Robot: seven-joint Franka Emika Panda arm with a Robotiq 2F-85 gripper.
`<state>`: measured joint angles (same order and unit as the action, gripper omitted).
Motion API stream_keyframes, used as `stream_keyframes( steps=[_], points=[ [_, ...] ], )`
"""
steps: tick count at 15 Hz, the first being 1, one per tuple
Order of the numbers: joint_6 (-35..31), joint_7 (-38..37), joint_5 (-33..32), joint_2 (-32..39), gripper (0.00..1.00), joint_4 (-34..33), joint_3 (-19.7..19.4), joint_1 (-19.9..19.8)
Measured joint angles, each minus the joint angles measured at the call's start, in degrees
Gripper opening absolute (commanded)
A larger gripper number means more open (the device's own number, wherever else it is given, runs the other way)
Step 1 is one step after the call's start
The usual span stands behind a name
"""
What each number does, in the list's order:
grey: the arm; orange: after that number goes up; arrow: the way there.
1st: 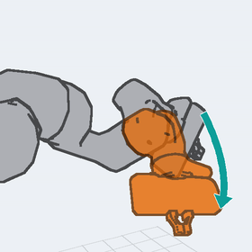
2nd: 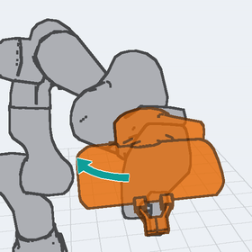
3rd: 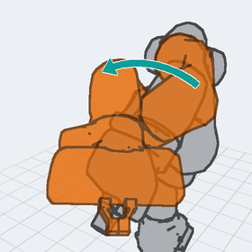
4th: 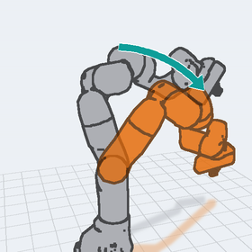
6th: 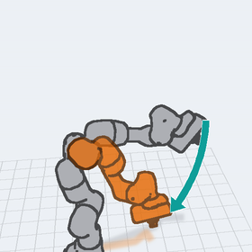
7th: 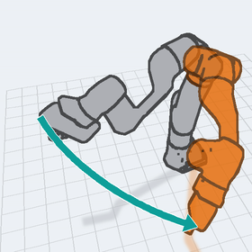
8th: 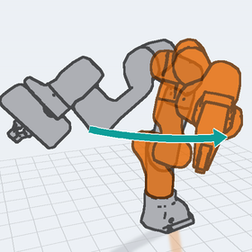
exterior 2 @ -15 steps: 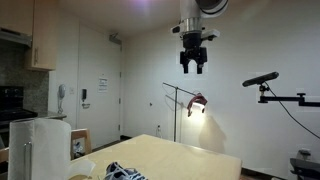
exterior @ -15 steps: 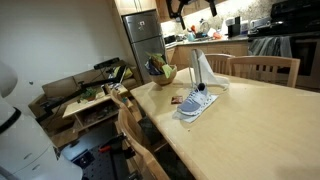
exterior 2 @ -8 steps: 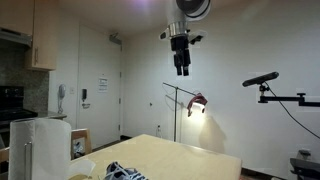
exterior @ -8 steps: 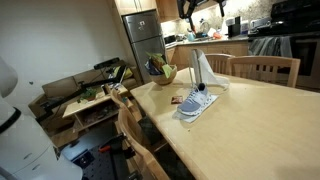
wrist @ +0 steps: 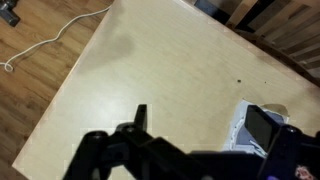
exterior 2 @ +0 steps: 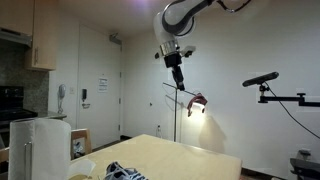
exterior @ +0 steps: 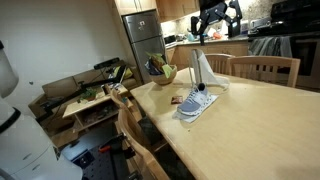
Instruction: Move the sneaker to the right side of the table
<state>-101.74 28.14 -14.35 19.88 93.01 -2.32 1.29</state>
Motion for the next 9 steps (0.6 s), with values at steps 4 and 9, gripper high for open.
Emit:
stream_keyframes(
  steps=[4, 9],
  points=[
    [6.2, -1.4, 0.0, 3.6, 1.00, -2.8, 0.5, -0.1],
    [5.8, 0.1, -3.7, 4.2, 1.00, -2.6, 1.7, 0.0]
  ],
)
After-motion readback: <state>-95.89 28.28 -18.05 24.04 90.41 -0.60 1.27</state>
